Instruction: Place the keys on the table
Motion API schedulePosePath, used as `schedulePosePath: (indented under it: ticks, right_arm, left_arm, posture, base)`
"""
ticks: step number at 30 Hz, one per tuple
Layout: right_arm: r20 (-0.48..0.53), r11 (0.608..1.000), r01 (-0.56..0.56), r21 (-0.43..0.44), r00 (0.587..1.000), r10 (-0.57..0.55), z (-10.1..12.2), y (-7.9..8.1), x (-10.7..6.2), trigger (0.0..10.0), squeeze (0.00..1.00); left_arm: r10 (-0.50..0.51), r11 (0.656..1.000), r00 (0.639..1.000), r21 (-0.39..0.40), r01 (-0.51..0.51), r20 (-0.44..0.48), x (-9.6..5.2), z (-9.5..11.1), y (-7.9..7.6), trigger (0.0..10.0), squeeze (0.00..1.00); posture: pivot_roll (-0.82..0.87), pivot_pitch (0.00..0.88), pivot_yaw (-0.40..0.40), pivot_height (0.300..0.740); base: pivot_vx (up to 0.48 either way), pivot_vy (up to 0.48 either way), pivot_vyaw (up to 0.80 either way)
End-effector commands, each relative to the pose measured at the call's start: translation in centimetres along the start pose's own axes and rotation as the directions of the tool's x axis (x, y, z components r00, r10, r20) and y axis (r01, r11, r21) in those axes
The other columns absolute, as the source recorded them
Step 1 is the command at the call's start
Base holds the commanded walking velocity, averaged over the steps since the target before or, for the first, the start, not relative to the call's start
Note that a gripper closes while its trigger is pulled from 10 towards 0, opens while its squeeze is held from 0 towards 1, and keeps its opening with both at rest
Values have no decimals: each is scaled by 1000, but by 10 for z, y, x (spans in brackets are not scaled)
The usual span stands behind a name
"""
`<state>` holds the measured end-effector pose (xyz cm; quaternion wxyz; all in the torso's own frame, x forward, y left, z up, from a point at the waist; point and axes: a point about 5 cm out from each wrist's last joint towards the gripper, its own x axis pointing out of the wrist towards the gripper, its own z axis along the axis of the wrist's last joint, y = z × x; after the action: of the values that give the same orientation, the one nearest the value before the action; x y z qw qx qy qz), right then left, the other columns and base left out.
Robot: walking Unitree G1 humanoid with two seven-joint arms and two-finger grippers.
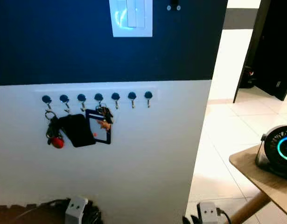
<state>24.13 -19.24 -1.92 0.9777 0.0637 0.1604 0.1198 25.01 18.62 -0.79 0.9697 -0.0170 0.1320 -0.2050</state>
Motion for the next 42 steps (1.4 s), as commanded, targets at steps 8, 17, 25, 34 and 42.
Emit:
schedulePosePath:
  ticks: [8, 17, 25, 34, 42]
  right_arm:
    - [269, 948, -282, -146, 911, 312, 64, 29, 17, 10000, 0]
    - [507, 906, -364, -215, 752, 423, 151, 63, 38, 10000, 0]
    - [573, 840, -519, -161, 643, 508, 196, 92, 54, 10000, 0]
    - [478, 698, -685, -208, 552, 683, 198, 124, 57, 10000, 0]
    - [464, 654, -730, -199, 518, 719, 201, 134, 59, 10000, 161]
  left_arm:
    - [-264, 960, 889, 10, 281, 375, 2, 78, -16, 10000, 0]
    - [-391, 920, 847, 176, 349, 360, 8, 95, -32, 10000, 0]
    - [-379, 925, 851, 173, 338, 363, 2, 114, -27, 10000, 0]
    - [-341, 940, 852, 171, 296, 396, -3, 126, -13, 10000, 0]
    - [-344, 939, 856, 170, 300, 386, -9, 132, -8, 10000, 0]
  posture:
    - [26, 0, 4, 740]
    - [18, 15, 1, 740]
    - [19, 24, -5, 740]
    - [32, 30, -27, 740]
    - [36, 41, -39, 740]
  base:
    - [0, 0, 0]
    - [0, 0, 0]
    - [0, 0, 0]
    - [0, 0, 0]
    - [0, 0, 0]
